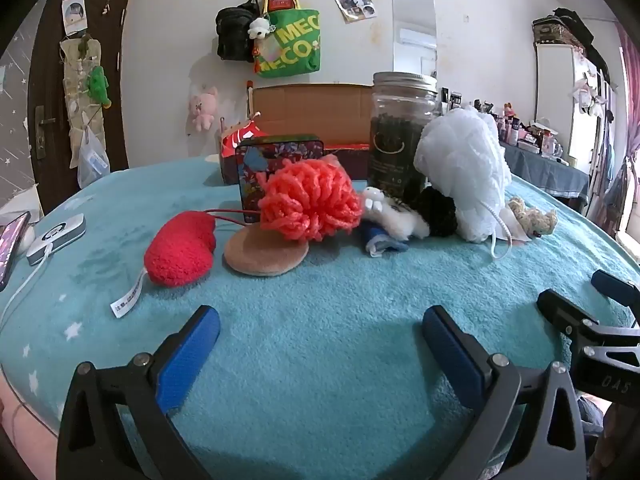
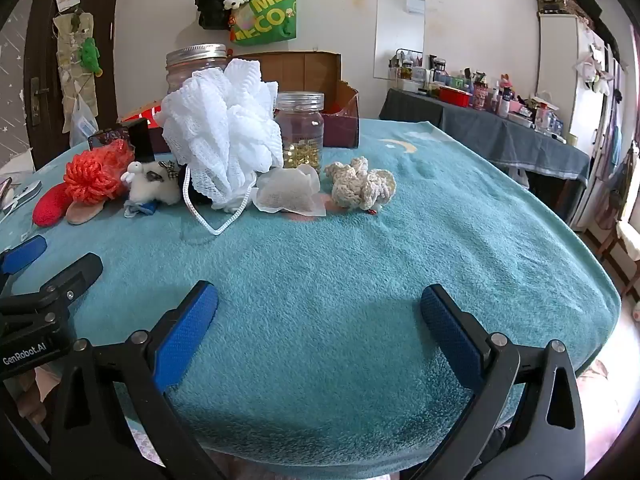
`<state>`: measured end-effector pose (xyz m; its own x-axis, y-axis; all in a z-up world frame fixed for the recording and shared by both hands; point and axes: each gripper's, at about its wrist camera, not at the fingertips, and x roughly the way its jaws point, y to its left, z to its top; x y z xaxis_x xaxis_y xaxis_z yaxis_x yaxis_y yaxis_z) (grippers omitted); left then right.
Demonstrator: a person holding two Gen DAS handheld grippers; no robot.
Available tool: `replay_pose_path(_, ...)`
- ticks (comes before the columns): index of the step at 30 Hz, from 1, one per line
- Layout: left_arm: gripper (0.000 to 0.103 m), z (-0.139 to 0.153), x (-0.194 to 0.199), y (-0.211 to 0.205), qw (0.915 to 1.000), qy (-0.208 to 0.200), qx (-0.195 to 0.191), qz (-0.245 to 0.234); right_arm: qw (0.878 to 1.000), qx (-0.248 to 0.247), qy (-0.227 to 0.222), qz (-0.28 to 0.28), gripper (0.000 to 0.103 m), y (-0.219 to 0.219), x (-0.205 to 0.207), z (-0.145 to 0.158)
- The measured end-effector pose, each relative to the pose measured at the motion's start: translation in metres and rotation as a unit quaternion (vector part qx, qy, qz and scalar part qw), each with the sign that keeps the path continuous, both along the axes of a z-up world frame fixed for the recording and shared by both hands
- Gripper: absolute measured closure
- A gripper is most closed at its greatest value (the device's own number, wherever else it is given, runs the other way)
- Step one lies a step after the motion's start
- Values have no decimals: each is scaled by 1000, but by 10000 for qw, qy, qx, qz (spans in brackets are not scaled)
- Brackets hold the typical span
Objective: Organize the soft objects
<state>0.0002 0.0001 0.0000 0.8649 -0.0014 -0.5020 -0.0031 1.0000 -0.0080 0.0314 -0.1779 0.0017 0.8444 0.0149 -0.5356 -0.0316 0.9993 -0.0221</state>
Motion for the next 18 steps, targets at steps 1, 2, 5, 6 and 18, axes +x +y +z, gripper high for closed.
replay_pose_path(1,0,0,0,0,10000,2,-6,1,10000,-2,-10,0,0,0,0,0)
replay_pose_path(2,0,0,0,0,10000,0,-4,2,10000,-3,-10,-1,0,0,0,0)
replay_pose_path(5,0,0,0,0,10000,29,0,3,10000,-5,-5,-2,0,0,0,0)
replay_pose_path(6,0,0,0,0,10000,28,1,1,10000,-4,-5,-2,0,0,0,0)
replay_pose_path(18,0,0,0,0,10000,42,13,-2,10000,9,35,13,0,-1,1,0)
